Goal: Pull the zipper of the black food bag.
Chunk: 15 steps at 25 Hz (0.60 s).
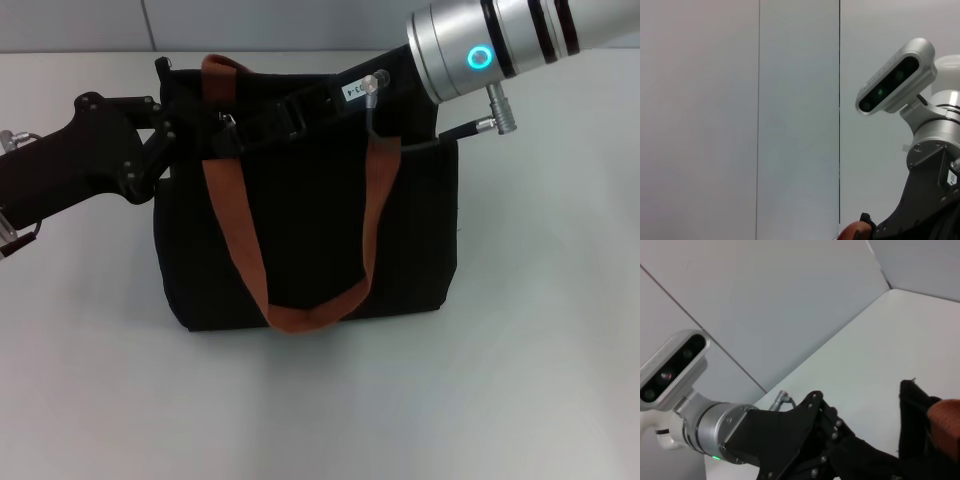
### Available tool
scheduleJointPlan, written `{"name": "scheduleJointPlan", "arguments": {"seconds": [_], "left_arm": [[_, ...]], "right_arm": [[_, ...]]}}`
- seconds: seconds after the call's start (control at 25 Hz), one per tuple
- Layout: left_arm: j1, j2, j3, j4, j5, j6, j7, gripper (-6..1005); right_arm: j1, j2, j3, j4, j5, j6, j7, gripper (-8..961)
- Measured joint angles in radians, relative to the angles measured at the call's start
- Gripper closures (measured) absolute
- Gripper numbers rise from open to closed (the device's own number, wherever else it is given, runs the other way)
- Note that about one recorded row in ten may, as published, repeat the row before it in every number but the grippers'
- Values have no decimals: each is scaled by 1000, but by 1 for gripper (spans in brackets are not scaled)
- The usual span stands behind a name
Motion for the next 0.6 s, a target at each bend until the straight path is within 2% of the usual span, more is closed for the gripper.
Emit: {"name": "scheduleJointPlan", "arguments": {"seconds": [0.6], "left_arm": [[-6, 0, 0, 0, 0, 4, -5, 924]], "right_arm": [[3, 1, -8, 23, 0, 46, -6, 728]]}}
